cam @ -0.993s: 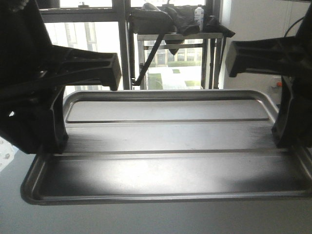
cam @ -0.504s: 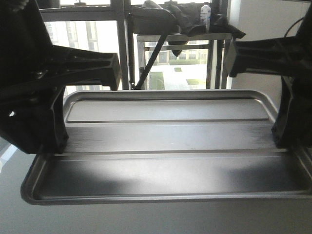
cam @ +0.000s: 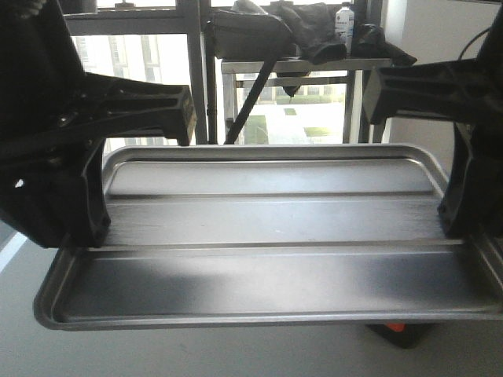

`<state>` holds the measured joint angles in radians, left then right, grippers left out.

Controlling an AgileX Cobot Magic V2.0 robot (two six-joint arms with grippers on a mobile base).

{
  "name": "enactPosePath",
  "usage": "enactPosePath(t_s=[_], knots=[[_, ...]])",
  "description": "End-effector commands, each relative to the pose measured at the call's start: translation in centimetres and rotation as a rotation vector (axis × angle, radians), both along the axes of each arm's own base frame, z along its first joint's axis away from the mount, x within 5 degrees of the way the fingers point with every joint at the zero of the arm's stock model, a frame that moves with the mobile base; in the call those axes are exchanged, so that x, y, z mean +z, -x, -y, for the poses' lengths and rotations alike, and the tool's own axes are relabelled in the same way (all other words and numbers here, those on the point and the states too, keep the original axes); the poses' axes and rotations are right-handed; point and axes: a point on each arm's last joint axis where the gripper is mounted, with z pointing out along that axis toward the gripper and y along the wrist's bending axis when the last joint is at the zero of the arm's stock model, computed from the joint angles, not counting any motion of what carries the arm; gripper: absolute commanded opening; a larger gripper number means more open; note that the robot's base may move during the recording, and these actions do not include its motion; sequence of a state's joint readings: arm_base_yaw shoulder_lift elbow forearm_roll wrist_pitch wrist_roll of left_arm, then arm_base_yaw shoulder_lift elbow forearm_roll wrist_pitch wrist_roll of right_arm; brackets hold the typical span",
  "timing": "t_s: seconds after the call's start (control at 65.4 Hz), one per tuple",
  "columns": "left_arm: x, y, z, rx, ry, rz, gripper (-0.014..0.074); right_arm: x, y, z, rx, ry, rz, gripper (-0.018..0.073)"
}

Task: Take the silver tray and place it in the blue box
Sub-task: 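Hold the tray level in both grippers while the base drives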

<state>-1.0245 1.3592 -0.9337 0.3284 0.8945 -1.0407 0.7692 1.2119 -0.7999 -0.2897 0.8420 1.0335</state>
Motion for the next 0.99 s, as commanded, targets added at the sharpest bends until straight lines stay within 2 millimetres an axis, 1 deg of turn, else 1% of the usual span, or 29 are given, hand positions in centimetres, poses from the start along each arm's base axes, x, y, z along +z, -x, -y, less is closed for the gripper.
enactPosePath(t_s=[0.0, 0.978], knots=[[1.59, 0.05, -0.06, -0.013, 0.044, 0.05, -0.0006, 1.29, -0.38, 0.01, 0.02, -0.016, 0.077, 0.0068], [1.59, 0.05, -0.06, -0.013, 0.044, 0.05, -0.0006, 1.29, -0.38, 0.01, 0.02, -0.016, 0.077, 0.0068]])
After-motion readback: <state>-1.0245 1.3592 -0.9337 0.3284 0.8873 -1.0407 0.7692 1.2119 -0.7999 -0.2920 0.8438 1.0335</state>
